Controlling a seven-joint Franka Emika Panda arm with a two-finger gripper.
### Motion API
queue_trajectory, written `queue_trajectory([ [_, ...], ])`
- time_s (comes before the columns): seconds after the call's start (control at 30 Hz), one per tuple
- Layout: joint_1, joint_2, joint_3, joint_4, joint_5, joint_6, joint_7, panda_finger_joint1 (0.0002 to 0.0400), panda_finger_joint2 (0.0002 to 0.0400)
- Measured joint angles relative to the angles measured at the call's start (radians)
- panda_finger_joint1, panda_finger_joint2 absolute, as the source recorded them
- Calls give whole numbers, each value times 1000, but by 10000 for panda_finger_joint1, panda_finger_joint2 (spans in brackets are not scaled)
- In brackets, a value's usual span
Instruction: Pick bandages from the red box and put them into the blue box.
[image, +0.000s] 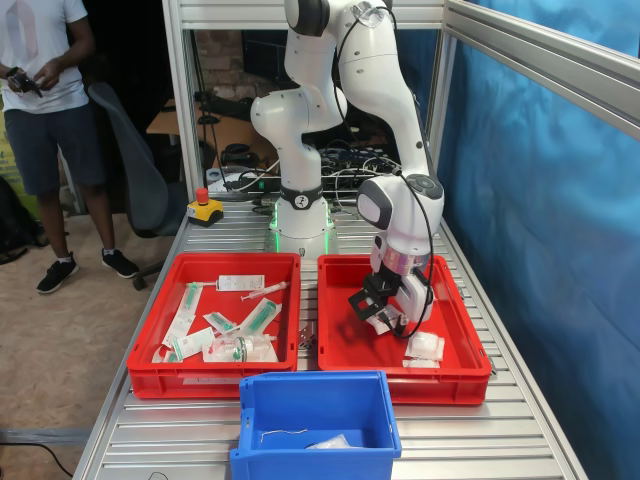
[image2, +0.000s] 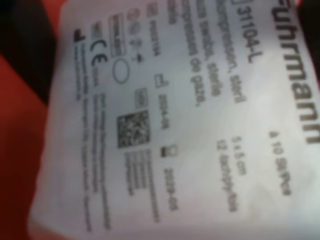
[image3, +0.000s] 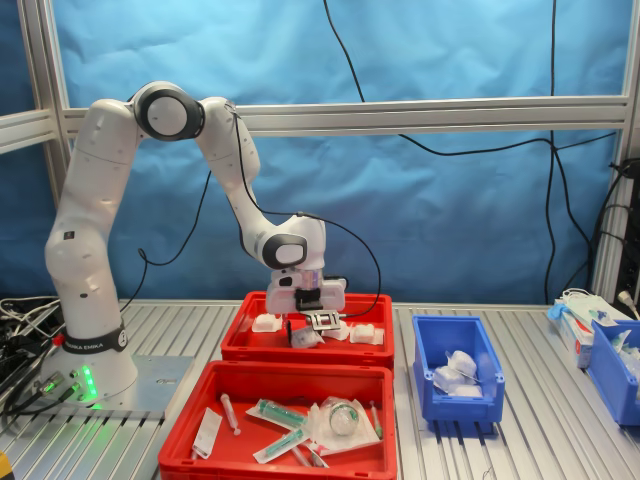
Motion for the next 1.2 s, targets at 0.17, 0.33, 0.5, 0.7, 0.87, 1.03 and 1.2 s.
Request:
queue_trajectory([
  [0.17, 0, 2, -3, 2, 0, 0, 0, 342, 342],
  [0.33, 0, 4, -4, 3, 0, 0, 0, 242, 242],
  [0.5, 0, 5, -4, 3, 0, 0, 0, 192, 192],
  [0.7, 0, 6, -4, 4, 0, 0, 0, 142, 142],
  [0.87, 0, 7, -4, 4, 0, 0, 0, 92, 92],
  [1.03, 1, 7, -9, 4, 0, 0, 0, 54, 54],
  [1.2, 4, 7, -20, 7, 0, 0, 0, 54, 54],
])
